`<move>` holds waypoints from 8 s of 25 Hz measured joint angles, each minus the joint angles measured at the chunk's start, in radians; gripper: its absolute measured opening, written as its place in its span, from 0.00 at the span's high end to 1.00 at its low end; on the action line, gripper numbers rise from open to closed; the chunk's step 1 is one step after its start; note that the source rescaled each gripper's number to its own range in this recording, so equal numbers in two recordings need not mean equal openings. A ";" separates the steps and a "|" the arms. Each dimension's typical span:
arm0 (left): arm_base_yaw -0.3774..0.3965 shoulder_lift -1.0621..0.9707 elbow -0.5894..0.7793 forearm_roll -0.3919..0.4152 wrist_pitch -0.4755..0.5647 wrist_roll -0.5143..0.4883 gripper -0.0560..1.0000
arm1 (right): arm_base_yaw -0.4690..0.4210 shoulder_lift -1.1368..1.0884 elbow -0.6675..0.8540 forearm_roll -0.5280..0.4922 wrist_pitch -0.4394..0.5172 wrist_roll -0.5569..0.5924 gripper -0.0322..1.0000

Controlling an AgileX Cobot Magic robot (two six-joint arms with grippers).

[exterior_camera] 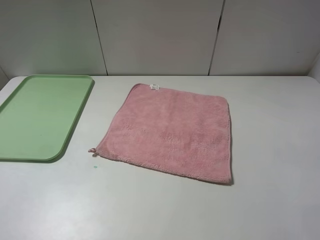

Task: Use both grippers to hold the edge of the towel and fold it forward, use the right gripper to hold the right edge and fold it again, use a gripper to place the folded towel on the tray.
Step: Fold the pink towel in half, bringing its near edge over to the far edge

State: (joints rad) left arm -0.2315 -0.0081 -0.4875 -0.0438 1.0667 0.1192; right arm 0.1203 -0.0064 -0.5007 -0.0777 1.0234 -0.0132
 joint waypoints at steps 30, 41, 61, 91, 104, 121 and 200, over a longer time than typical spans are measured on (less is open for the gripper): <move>0.000 0.000 0.000 0.000 0.000 0.000 0.02 | 0.000 0.000 0.000 0.000 0.000 0.000 0.00; 0.000 0.000 0.000 0.000 0.000 0.000 0.02 | 0.000 0.000 0.000 0.000 0.000 0.000 0.00; 0.000 0.000 0.000 0.000 0.000 0.000 0.02 | 0.000 0.000 0.000 0.000 0.000 0.000 0.00; -0.083 0.604 -0.302 0.004 -0.024 0.278 0.03 | 0.000 0.490 -0.083 0.217 -0.260 -0.411 0.00; -0.151 0.960 -0.306 0.149 -0.144 0.375 0.03 | 0.000 0.837 -0.083 0.271 -0.381 -0.739 0.00; -0.151 1.294 -0.307 0.158 -0.414 0.809 0.03 | 0.000 1.145 -0.084 0.285 -0.492 -1.118 0.00; -0.384 1.889 -0.318 0.599 -0.889 0.781 0.07 | 0.274 1.635 -0.074 0.422 -0.647 -1.315 0.00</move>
State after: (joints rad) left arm -0.6151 1.8808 -0.8053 0.5547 0.1781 0.9002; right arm 0.3946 1.6288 -0.5749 0.3439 0.3761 -1.3278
